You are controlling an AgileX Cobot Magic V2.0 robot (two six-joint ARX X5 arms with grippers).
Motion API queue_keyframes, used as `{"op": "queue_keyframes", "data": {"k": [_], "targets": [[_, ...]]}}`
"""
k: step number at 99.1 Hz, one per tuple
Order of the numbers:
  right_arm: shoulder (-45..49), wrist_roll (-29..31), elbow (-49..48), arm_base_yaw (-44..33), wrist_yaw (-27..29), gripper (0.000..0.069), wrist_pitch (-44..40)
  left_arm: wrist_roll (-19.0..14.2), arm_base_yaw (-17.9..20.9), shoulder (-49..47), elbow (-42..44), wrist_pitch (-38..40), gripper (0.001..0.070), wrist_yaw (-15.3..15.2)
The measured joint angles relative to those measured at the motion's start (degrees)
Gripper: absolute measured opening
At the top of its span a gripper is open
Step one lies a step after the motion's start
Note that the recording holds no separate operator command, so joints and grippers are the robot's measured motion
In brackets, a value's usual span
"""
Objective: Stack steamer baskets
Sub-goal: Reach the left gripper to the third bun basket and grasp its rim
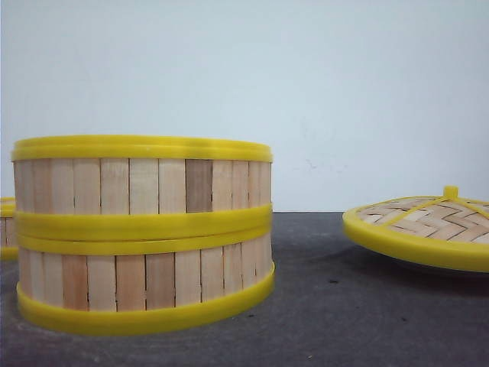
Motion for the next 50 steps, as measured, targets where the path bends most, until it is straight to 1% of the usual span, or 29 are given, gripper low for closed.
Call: {"op": "queue_keyframes", "data": {"k": [15, 27, 31, 41, 50], "targets": [[-10.1, 0.1, -12.2, 0.0, 3.0, 0.0286, 2.5, 0.2, 0.2, 5.6, 0.0, 3.9, 0.0355, 0.0], [-17.6, 1.0, -22.2, 0.0, 3.6, 0.0294, 2.1, 1.0, 1.3, 9.5, 0.0, 8.1, 0.0355, 0.0], [-19.8, 1.7, -24.9, 0.0, 3.8, 0.0319, 1.3, 1.4, 2.0, 10.7, 0.0, 9.7, 0.0355, 0.0], [-23.7, 4.2, -30.3, 0.0, 3.8, 0.0422, -1.1, 1.8, 4.8, 13.8, 0.0, 14.0, 0.0355, 0.0], [-25.9, 5.9, -32.6, 0.0, 3.8, 0.0458, -2.9, 1.9, 8.3, 17.2, 0.0, 17.6, 0.0355, 0.0]]}}
